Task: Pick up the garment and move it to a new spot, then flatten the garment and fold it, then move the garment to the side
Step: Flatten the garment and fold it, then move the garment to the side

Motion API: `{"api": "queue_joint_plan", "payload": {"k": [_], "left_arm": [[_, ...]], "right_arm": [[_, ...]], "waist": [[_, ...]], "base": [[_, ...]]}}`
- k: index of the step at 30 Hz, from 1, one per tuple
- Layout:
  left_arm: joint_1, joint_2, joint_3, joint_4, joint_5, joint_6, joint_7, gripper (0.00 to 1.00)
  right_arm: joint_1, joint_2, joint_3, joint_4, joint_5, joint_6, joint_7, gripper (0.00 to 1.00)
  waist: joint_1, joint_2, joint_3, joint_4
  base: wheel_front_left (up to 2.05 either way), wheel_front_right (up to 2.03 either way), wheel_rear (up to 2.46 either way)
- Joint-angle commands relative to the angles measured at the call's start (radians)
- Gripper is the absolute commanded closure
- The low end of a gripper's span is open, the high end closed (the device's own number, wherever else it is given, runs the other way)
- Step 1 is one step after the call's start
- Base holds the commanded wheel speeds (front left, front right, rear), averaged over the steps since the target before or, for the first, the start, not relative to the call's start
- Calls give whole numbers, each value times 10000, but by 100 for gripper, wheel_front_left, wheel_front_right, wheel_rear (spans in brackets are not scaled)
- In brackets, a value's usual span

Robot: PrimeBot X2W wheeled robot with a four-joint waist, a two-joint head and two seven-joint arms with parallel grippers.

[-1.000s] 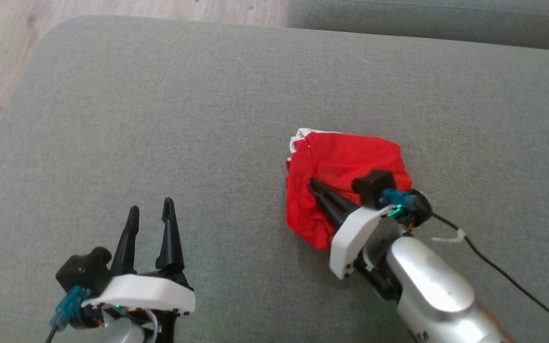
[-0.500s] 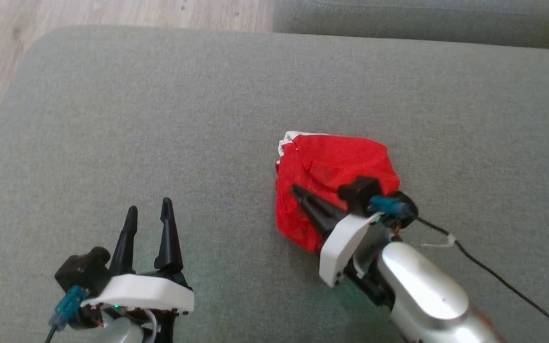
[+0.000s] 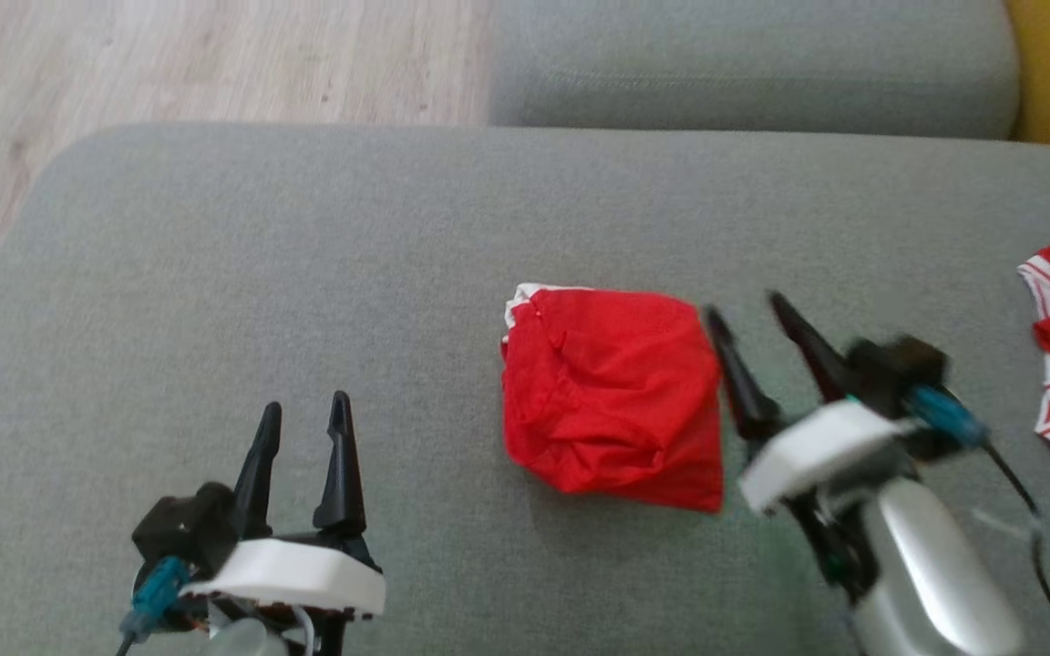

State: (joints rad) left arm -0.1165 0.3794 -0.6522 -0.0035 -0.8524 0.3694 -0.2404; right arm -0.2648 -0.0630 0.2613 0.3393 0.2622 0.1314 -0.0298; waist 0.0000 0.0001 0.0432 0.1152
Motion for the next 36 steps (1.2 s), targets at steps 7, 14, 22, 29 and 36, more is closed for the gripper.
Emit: {"api": "queue_joint_plan", "payload": {"k": [7, 14, 22, 29, 36], "left_arm": [[-112, 77, 233, 50, 233, -96, -161, 0], [578, 8, 545, 168, 271, -164, -199, 0], [1002, -27, 765, 186, 497, -245, -209, 0], [1042, -74, 804, 218, 658, -285, -211, 0], [958, -160, 737, 250, 759, -339, -212, 0]], "right_arm": [[1637, 128, -1380, -1453, -486, -7, -5, 0], [2806, 128, -1900, -2418, -531, -7, 192, 0], [3273, 128, -1836, -2794, -595, -7, 428, 0], [3303, 128, -1860, -2820, -625, -7, 580, 0], [2622, 128, -1857, -2379, -859, -7, 1034, 0]], "waist": [[0, -1, -450, -263], [0, -1, -579, -434], [0, -1, -631, -422], [0, -1, -637, -352], [0, -1, -548, -160]], "base": [[0, 0, 0], [0, 0, 0], [0, 0, 0], [0, 0, 0], [0, 0, 0]]}}
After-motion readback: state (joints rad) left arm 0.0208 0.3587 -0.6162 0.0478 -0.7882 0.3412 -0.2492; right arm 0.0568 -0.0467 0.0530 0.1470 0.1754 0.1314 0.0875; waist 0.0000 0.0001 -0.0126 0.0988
